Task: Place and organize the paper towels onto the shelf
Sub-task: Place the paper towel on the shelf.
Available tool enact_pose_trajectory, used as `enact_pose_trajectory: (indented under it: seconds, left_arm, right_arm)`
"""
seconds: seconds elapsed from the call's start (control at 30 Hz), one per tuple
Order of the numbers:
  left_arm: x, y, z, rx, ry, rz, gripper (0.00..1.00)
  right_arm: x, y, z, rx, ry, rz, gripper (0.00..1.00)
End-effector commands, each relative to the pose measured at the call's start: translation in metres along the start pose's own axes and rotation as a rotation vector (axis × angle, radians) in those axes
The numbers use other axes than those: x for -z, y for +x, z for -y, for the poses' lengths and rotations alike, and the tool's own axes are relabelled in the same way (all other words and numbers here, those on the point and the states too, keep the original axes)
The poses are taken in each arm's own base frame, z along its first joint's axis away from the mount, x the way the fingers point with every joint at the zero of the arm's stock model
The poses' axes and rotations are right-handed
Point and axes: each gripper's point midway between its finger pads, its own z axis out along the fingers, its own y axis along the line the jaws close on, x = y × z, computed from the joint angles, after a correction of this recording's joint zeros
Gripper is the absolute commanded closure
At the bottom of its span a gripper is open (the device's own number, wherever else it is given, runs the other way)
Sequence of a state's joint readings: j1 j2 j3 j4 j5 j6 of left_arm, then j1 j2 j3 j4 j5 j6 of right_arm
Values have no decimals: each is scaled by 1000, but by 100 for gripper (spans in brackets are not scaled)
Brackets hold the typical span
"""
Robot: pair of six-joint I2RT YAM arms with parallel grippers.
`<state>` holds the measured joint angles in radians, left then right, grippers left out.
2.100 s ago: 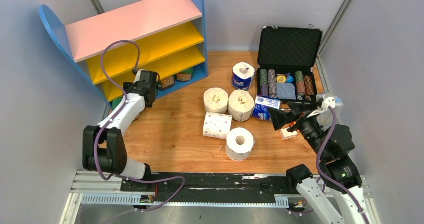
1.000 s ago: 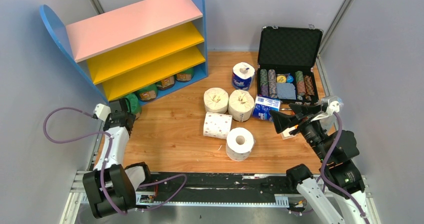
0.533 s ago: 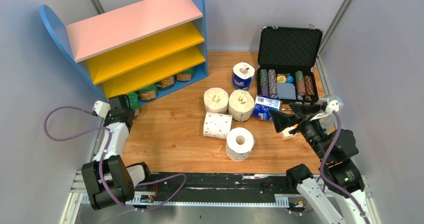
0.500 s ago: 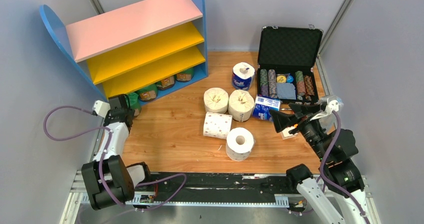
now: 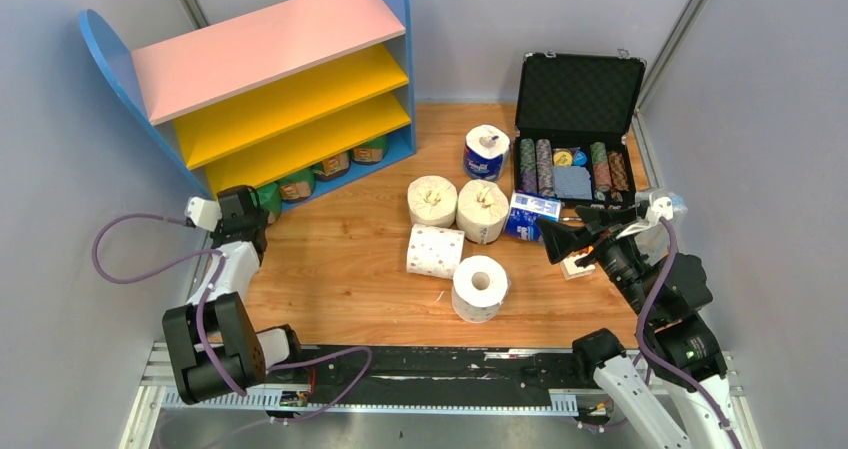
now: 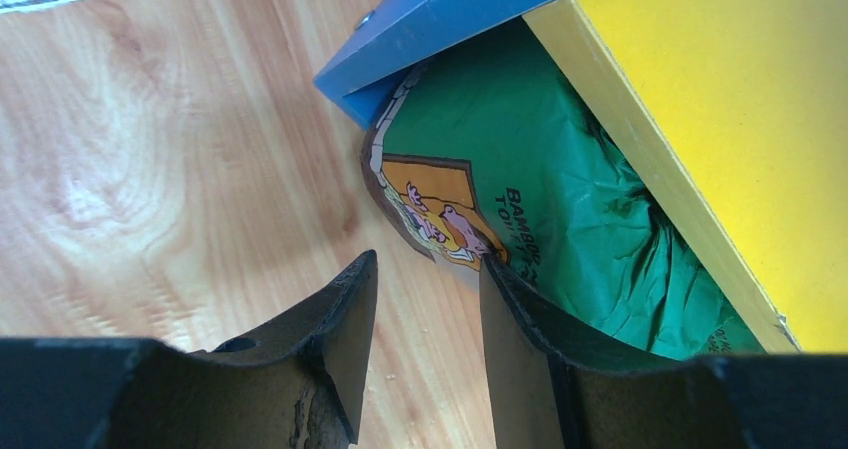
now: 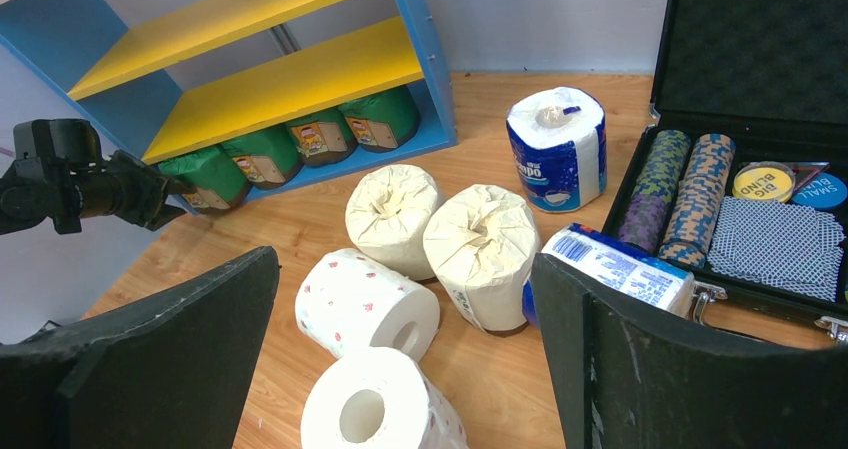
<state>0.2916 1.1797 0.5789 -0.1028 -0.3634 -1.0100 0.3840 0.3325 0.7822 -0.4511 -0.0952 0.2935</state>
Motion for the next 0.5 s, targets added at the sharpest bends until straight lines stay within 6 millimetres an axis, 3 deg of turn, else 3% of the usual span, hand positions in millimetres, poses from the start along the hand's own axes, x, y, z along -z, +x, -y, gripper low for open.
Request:
enact_pose_trajectory:
  seconds: [0.0, 0.47]
  left_arm:
    - [-8, -13, 28, 107, 103, 52, 50]
    - [5, -30, 44, 160, 179, 103, 43]
  right_arm:
    - [-4, -5, -1, 0, -3, 23, 0]
    - [-3, -6, -2, -3, -7, 26, 0]
